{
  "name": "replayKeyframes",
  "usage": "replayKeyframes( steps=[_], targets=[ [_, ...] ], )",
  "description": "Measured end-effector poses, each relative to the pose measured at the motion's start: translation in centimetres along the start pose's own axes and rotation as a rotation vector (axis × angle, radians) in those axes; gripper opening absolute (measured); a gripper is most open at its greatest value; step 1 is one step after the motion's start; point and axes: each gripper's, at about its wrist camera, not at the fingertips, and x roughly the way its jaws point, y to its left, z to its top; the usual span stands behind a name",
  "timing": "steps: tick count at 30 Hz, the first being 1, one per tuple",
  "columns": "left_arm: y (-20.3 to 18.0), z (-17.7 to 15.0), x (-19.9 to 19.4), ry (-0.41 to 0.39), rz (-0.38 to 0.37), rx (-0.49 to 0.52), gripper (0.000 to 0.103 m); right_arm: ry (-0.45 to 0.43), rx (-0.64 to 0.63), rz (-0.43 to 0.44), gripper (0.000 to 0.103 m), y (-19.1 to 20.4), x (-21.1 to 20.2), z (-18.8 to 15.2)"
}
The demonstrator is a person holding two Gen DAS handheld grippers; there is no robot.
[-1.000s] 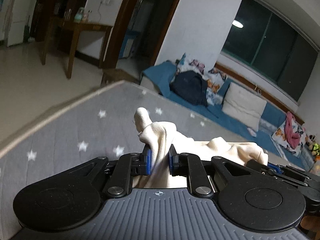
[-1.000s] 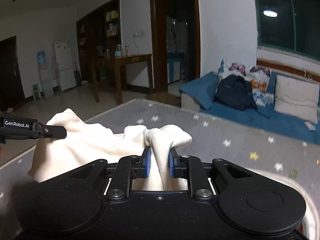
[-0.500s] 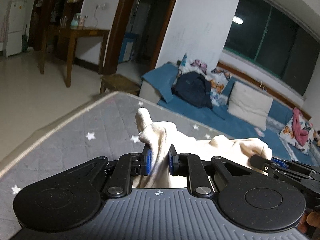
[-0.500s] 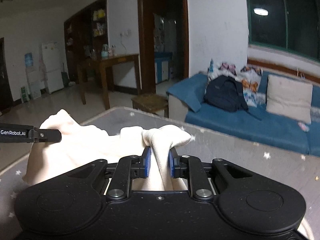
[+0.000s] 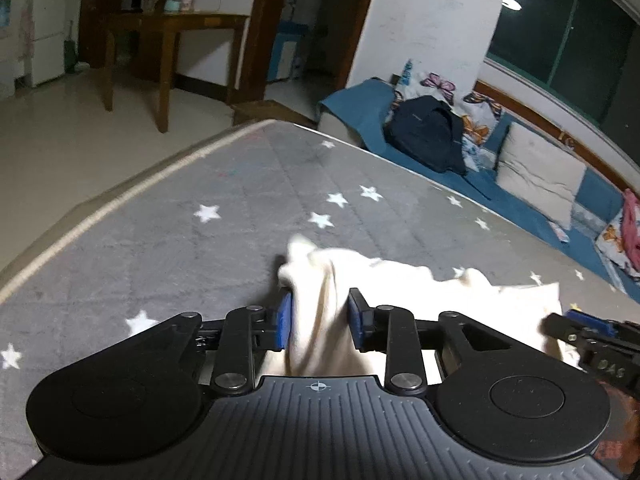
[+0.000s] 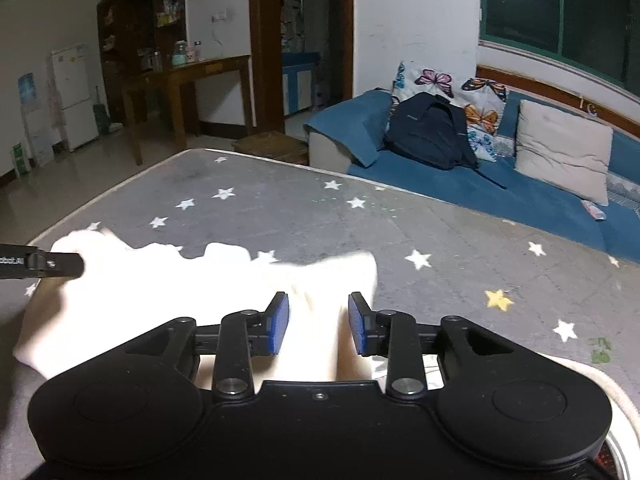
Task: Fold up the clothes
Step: 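Lower the folded edge onto the garment and open both grippers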
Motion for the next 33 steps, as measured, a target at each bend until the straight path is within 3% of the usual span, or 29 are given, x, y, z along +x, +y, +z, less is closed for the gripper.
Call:
replayKeyframes(
  steps=[4, 7, 10, 17, 24, 33],
  targets=[
    [0.0, 0.3, -1.0, -0.049, 0.054, 0.017, 0.031, -0.033, 0.022, -0.005, 0.034, -0.2, -0.7, 0.4],
    [-0.3, 0.3, -1.3, -0.061, 0.033, 0.021, 0.031, -0.036, 0.006, 0.030, 0.034, 0.5, -1.0, 0.1],
    [-1.0, -0.3, -1.0, -0.042, -0.017, 0.044, 0.025, -0.022, -0.019, 0.062, 0.033, 0.7, -0.9, -0.7],
    [-0.9, -2.0, 1.2, 0.061, -0.012, 0.068, 0.024, 0.026, -0.020, 0.072, 0.032, 0.4, -0.8, -2.4],
    [-0.8, -2.2, -0.3, 0.030, -0.031, 0.078, 0.024, 0.003, -0.020, 0.087, 0.032, 0.3, -3.2, -2.7],
    [-1.6, -4.1, -1.4, 0.030, 0.005, 0.146, 0.030, 0.027, -0.004, 0.088, 0.033, -0.5, -3.6, -4.1]
  ],
)
